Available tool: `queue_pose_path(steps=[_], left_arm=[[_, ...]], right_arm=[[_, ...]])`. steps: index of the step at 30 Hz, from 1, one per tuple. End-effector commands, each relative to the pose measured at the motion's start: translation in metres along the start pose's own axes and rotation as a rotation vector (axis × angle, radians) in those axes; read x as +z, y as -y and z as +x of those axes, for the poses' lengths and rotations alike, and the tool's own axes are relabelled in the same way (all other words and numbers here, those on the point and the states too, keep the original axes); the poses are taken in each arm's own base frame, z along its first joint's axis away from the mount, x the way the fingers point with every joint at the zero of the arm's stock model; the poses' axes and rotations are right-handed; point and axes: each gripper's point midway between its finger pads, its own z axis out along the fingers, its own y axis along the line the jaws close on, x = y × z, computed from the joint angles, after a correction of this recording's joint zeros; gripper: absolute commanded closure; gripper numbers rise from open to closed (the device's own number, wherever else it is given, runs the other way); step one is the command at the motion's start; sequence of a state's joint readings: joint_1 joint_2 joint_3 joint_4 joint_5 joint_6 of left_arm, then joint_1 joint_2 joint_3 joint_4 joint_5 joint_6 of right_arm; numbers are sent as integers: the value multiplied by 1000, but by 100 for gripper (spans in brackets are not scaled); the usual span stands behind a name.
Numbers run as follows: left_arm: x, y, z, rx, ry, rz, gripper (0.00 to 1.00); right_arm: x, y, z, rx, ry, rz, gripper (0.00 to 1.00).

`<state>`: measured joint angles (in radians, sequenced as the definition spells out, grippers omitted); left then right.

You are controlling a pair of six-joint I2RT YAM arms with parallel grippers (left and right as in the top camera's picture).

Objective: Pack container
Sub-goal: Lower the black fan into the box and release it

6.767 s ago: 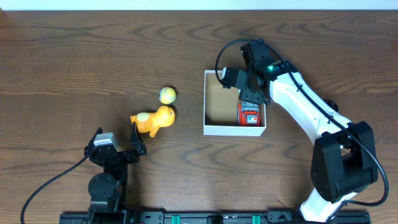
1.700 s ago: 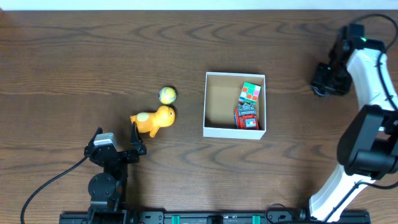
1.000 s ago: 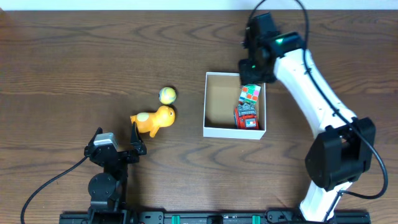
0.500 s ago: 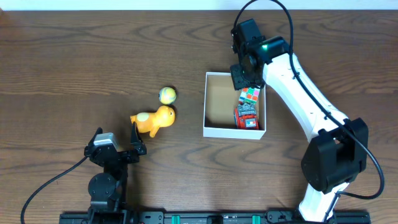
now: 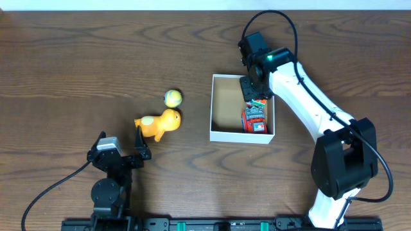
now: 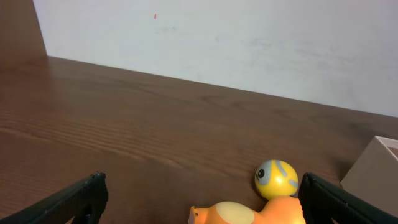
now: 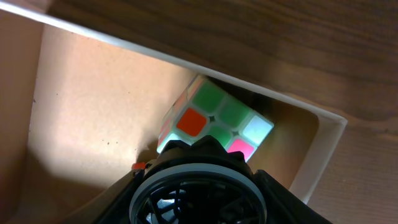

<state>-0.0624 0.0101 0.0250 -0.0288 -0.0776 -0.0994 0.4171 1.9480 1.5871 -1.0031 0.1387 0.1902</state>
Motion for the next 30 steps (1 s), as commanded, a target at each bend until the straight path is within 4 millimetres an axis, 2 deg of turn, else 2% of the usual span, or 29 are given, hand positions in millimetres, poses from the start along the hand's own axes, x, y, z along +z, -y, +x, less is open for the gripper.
queue_pose_path(steps=[1,4,10,17,23,27,30], left_arm=[[1,-4,17,24,-49,-17,2],[1,-4,17,24,-49,-17,2],[1,-4,17,24,-49,-17,2],[1,-4,17,24,-50,-17,2],[1,-4,17,24,-49,-17,2],[1,-4,17,24,-50,-17,2],[1,-4,17,24,-50,-17,2]], right_arm=[[-5,10,-1,-3,23,36,43],[0,13,0,5,22,38,41],[1,18,-1,18,24,40,25],[-3,16,-14,24,70,30,24],[-33,13,-28,31,108,-6,24],[-64,21,-35,69,153,-12,24],[-79,31,-35,104,180,-12,25]])
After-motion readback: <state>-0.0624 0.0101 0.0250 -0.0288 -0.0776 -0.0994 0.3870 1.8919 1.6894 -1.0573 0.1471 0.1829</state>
